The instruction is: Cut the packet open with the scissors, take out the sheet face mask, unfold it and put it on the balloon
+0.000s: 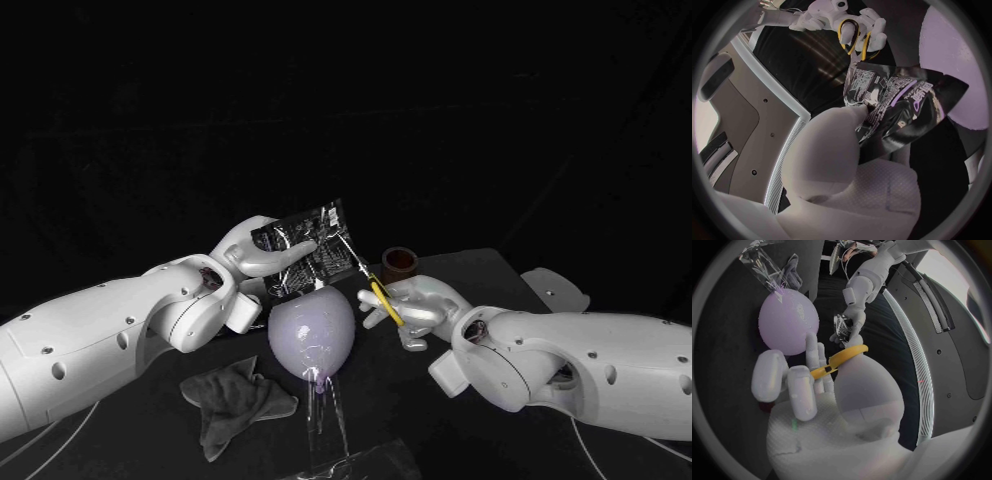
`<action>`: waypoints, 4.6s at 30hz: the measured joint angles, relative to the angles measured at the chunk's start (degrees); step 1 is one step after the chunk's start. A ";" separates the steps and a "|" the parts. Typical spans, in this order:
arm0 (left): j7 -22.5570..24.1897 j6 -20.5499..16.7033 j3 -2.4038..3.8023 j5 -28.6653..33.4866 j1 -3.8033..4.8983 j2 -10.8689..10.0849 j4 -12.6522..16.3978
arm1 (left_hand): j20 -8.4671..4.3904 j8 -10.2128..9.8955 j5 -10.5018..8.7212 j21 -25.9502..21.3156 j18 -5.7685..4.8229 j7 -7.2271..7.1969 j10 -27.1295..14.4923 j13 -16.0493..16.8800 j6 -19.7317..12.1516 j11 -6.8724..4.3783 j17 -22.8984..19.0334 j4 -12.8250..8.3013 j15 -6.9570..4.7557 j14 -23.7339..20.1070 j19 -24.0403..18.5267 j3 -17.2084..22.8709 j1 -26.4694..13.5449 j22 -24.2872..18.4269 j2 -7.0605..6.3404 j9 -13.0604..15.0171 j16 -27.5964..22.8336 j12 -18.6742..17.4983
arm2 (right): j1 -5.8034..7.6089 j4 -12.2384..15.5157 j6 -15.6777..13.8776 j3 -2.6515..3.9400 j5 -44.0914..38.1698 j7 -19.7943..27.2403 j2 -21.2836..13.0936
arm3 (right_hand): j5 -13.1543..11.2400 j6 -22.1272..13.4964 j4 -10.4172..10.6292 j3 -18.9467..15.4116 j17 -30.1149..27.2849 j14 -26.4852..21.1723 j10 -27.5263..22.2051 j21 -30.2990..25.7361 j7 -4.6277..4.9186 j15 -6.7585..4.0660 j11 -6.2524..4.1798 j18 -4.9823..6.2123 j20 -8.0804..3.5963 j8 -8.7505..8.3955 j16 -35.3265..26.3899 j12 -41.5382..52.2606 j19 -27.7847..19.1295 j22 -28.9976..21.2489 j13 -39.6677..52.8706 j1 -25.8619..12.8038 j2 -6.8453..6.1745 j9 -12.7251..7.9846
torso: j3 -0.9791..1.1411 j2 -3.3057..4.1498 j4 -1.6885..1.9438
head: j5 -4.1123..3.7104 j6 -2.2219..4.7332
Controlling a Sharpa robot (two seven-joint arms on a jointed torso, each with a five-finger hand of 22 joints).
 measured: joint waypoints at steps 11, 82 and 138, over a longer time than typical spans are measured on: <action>0.07 0.00 0.00 -0.16 0.00 -0.04 0.04 | -0.21 -0.07 0.00 0.00 -0.05 0.00 0.00 0.00 0.00 0.00 0.00 0.00 0.00 0.00 0.21 0.00 -0.02 0.00 -0.02 0.00 0.00 0.00 | 0.00 0.06 -0.86 -0.02 -0.30 -0.68 -0.09 | 0.00 0.44 0.07 -2.30 0.17 0.10 0.95 0.94 -0.45 -0.10 -0.70 -0.48 -0.39 0.67 0.23 1.93 0.25 -0.04 4.53 1.21 1.21 1.67 | -0.01 0.00 0.04 | -0.26 -0.11; 1.61 -2.26 0.05 -5.65 0.00 -0.15 0.71 | -0.20 0.00 -0.13 0.00 -0.02 0.01 0.12 0.00 0.01 -0.11 0.00 -0.23 0.01 0.20 0.20 0.23 -0.12 0.00 -0.12 0.02 0.00 0.00 | 0.88 -0.20 -3.17 0.15 0.81 -0.94 1.86 | 0.17 4.71 -3.96 -2.39 0.03 -0.01 1.01 4.47 -2.44 0.01 -0.63 -1.86 -2.02 2.00 0.79 5.36 2.07 -0.05 15.37 4.12 4.91 6.50 | 0.00 0.01 0.01 | -0.56 0.44; 2.86 -5.27 0.05 -13.19 -0.02 0.45 1.09 | -0.20 -0.02 -0.13 0.00 0.12 0.11 0.30 0.00 0.11 0.12 0.10 -0.72 -0.01 0.41 0.20 0.40 -0.40 0.00 -0.40 0.02 0.00 -0.01 | 0.89 3.57 -0.25 0.16 4.29 1.40 -0.09 | 0.18 -6.76 -4.60 -2.51 -2.17 -0.13 -5.98 -4.22 4.30 0.38 2.68 0.88 2.83 -9.60 -0.62 -9.81 -2.53 0.00 8.92 1.53 3.09 2.29 | 0.07 -0.02 0.00 | -1.56 0.30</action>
